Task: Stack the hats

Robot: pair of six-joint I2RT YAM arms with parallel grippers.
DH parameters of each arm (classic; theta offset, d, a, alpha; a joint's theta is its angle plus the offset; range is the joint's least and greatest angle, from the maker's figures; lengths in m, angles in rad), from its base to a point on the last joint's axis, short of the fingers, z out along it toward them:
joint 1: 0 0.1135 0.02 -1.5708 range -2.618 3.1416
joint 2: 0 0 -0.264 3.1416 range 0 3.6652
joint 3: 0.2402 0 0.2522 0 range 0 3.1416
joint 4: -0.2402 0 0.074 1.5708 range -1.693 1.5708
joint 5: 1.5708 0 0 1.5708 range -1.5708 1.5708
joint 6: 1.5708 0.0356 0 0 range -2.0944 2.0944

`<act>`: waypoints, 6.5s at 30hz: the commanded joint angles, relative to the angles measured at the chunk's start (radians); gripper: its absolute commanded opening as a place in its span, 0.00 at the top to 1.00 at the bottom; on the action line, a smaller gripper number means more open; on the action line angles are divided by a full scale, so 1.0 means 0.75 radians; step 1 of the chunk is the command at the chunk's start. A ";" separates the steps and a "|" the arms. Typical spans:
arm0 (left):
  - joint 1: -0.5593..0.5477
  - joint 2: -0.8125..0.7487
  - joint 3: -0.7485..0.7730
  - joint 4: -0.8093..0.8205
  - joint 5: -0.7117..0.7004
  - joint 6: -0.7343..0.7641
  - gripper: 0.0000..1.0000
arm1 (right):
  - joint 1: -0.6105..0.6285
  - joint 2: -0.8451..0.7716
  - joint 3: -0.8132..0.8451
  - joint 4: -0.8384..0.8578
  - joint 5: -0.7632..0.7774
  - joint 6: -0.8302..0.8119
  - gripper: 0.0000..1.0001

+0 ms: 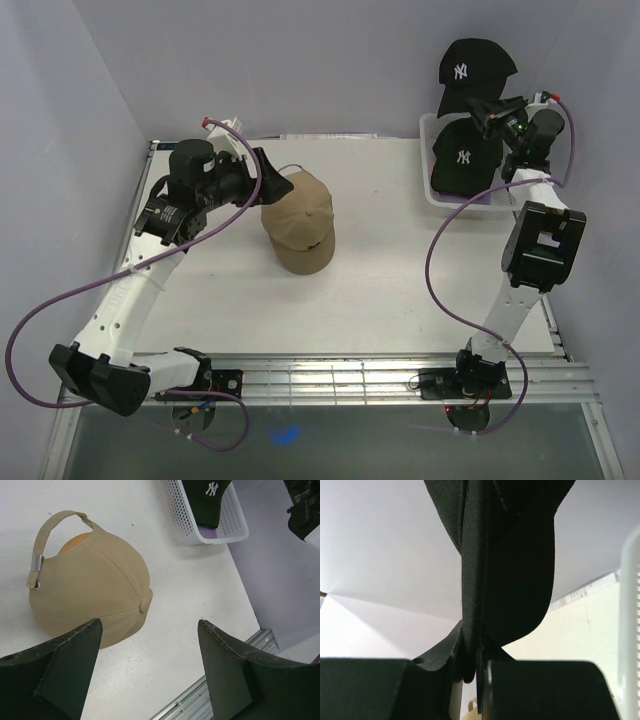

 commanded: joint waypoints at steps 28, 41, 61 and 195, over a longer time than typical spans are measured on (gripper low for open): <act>-0.002 0.039 0.411 -0.030 0.141 -0.311 0.13 | 0.763 -0.687 -0.728 0.486 0.111 0.267 0.92; -0.002 0.039 0.364 -0.028 0.129 -0.313 0.13 | 1.062 -0.726 -1.088 0.869 0.283 0.373 0.92; -0.002 0.054 0.247 -0.002 0.102 -0.274 0.12 | 1.252 -0.663 -1.384 1.282 0.465 0.509 0.92; 0.065 0.109 0.053 -0.024 0.084 -0.037 0.13 | 0.220 -0.915 -0.548 -1.067 -0.018 -0.706 0.27</act>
